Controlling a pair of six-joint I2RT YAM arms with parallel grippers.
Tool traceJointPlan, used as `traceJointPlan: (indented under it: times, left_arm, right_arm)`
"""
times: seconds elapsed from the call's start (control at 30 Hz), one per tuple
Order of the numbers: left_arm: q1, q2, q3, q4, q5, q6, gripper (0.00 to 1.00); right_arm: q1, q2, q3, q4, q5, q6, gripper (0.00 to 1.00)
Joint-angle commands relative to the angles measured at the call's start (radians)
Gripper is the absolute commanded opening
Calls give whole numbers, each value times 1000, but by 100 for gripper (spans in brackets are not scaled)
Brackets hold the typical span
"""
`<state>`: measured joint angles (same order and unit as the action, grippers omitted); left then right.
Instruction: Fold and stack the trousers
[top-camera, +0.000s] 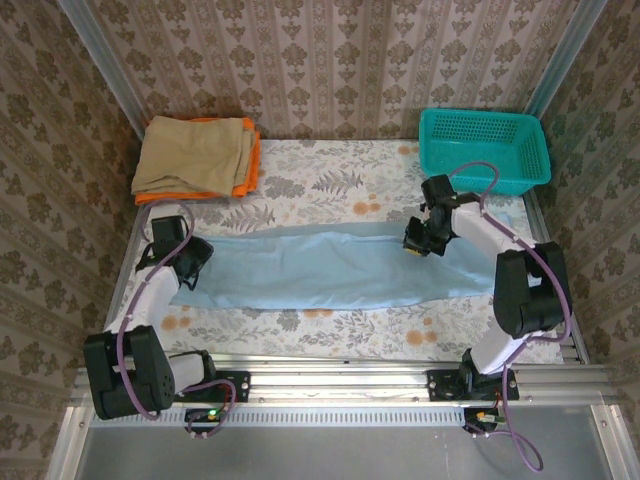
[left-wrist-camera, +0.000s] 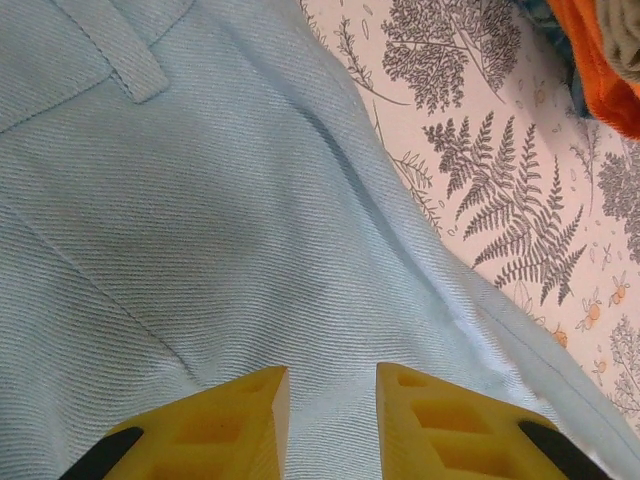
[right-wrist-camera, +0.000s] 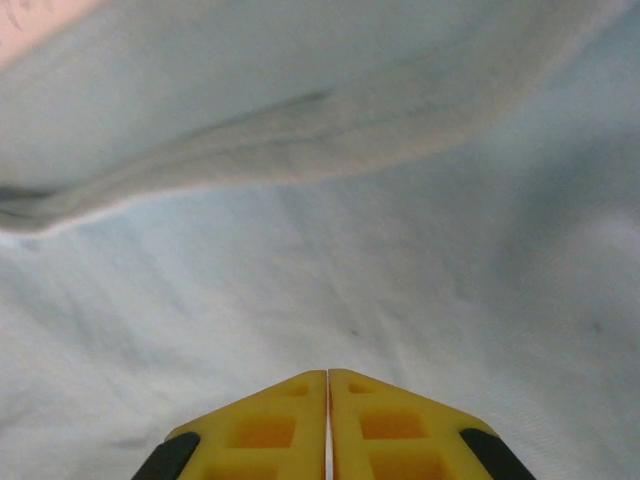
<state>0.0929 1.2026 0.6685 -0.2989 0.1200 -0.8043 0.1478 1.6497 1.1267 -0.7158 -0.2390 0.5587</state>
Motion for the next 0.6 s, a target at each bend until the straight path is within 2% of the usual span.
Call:
traceJointPlan:
  times: [0.0, 0.33, 0.57]
  left_arm:
    - [-4, 21, -5, 24, 20, 26, 29]
    - [7, 69, -16, 79, 45, 24, 29]
    - [16, 96, -30, 115, 66, 24, 29]
  right_arm:
    - [-19, 7, 2, -20, 47, -20, 9]
    - [-42, 239, 242, -45, 149, -28, 6]
    - [-63, 415, 499, -71, 197, -38, 5]
